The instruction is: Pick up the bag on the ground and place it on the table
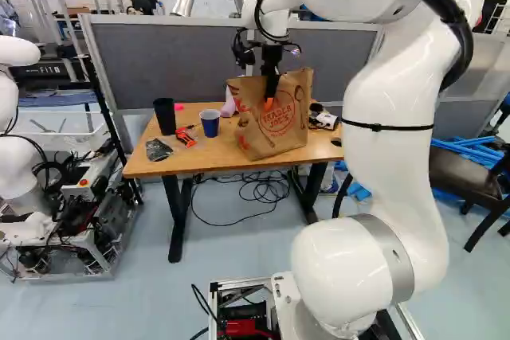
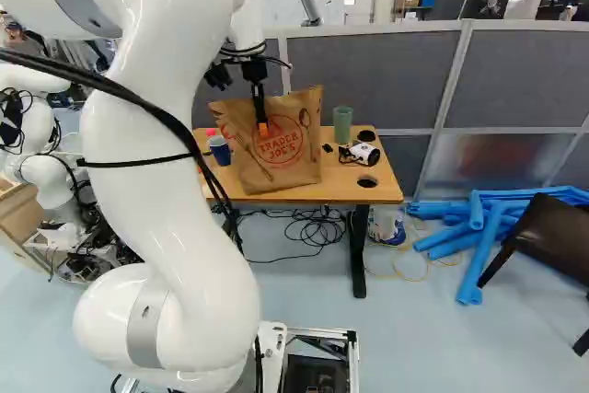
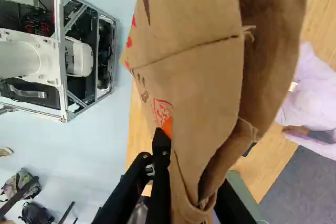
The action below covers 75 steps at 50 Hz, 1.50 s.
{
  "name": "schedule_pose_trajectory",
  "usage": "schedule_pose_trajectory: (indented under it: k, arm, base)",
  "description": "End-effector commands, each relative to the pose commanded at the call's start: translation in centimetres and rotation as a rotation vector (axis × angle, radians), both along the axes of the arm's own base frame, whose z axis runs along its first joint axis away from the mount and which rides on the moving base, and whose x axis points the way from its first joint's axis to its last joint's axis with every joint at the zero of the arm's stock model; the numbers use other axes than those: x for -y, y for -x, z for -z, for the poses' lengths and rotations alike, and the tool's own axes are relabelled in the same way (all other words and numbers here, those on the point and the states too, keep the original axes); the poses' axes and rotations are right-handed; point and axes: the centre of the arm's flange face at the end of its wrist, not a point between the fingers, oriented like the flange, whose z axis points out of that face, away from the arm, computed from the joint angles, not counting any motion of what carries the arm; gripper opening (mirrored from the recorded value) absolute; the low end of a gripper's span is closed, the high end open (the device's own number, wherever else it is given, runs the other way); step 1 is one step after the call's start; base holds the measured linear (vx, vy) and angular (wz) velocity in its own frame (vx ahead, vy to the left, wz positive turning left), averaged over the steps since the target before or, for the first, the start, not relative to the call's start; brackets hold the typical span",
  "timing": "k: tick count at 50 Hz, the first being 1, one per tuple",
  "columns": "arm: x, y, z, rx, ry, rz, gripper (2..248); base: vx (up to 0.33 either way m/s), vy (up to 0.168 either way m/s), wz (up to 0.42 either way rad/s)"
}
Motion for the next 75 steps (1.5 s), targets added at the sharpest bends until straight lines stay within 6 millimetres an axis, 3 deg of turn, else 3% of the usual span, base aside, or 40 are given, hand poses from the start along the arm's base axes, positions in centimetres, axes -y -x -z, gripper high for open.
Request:
schedule_pose_trajectory:
  k: [3,4,8,9,14,15,19,20,24,25,29,30,35,36,75]
  arm:
    - [0.0,0.0,0.0,0.0,0.0,0.0,20]
    - [0.0,0.0,0.0,0.0,0.0,0.0,43]
    - [0.0,0.0,0.0,0.0,0.0,0.0,43]
    - [0.0,0.0,0.0,0.0,0.0,0.0,76]
    - [0.0,0.0,0.0,0.0,0.0,0.0,76]
    - [0.0,0.0,0.0,0.0,0.0,0.0,110]
    - [0.0,0.0,0.0,0.0,0.0,0.0,110]
    - [0.0,0.0,0.0,0.0,0.0,0.0,145]
    - [0.0,0.0,0.0,0.0,0.0,0.0,145]
    - [0.0,0.0,0.0,0.0,0.0,0.0,182]
    - [0.0,0.0,0.0,0.0,0.0,0.0,182]
    - [0.0,0.0,0.0,0.0,0.0,0.0,219]
    - [0.0,0.1,-0.2,0.003,0.0,0.0,219]
    - [0.0,0.1,-0.3,0.004,0.0,0.0,247]
    - [0.2,2.5,-6.1,0.106,-0.007,0.0,247]
  base:
    - [0.0,0.0,0.0]
    - [0.0,0.0,0.0]
    - [0.0,0.0,0.0]
    - [0.0,0.0,0.0]
    - [0.0,0.0,0.0]
    - [0.0,0.0,0.0]
    - [0.0,0.0,0.0]
    - [0.0,0.0,0.0]
    - [0.0,0.0,0.0]
    - [0.0,0.0,0.0]
    - [0.0,0.0,0.0]
    - [0.0,0.0,0.0]
    - [0.0,0.0,0.0]
    - [0.0,0.0,0.0]
    - [0.0,0.0,0.0]
